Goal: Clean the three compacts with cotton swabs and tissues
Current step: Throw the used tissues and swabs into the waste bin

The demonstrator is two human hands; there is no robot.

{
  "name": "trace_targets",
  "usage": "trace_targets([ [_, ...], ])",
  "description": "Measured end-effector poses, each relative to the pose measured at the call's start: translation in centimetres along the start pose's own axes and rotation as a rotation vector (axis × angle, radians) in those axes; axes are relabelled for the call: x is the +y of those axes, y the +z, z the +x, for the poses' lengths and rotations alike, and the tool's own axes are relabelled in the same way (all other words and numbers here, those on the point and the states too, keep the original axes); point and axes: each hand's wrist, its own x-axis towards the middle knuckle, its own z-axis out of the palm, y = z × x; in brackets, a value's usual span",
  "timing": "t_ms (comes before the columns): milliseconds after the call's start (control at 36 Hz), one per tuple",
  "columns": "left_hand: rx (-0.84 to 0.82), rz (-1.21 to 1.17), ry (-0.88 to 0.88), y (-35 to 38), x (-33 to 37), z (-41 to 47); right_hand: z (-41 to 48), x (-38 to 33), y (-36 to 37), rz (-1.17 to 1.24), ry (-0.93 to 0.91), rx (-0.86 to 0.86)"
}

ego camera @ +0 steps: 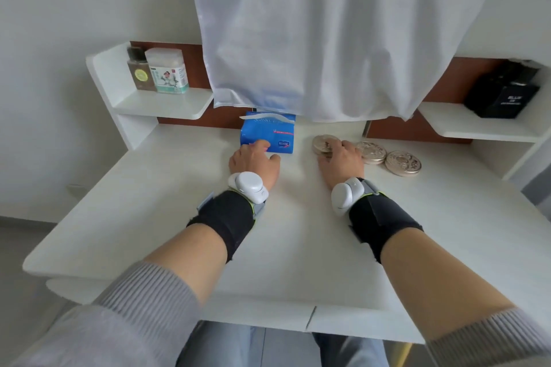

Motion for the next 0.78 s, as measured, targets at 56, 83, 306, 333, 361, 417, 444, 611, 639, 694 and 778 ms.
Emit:
trace_targets([
  [56,0.021,-0.015,0.001,0.3,-0.2,0.2,0.7,-0.1,0.6,-0.005,-0.01,0.005],
  [83,0.024,-0.024,-0.002,0.4,-0.3,0.3,1.1,-0.1,0.8,-0.008,-0.02,0.006],
  [306,0.053,-0.124,0.009,0.8,-0.5,0.3,2.4,-1.1,1.6,-0.085,-0.083,0.012],
  [333,0.044,-0.134,0.017,0.9,-0.4,0.2,2.5,-1.1,1.6,-0.094,-0.084,0.006],
  [361,0.03,-0.149,0.031,0.9,-0.2,0.1,2.5,-1.2,1.5,-0.107,-0.085,0.003],
  [417,-0.007,-0.175,0.065,0.8,0.1,-0.1,2.5,-1.3,1.4,-0.131,-0.091,-0.017],
  [444,-0.024,-0.183,0.08,0.8,0.3,-0.2,2.4,-1.4,1.2,-0.144,-0.096,-0.031],
  [611,-0.081,-0.152,0.136,0.3,0.5,-0.5,1.0,-1.9,0.4,-0.088,-0.079,-0.058],
  [639,-0.09,-0.145,0.146,0.3,0.7,-0.6,0.6,-1.7,0.1,-0.058,-0.063,-0.035],
  [694,-0.1,-0.129,0.15,0.2,0.5,-0.6,-0.1,-1.4,-0.5,-0.029,-0.037,0.023],
  [778,-0.108,-0.095,0.164,0.4,0.5,-0.5,-0.8,0.2,-1.5,-0.155,0.01,0.128],
])
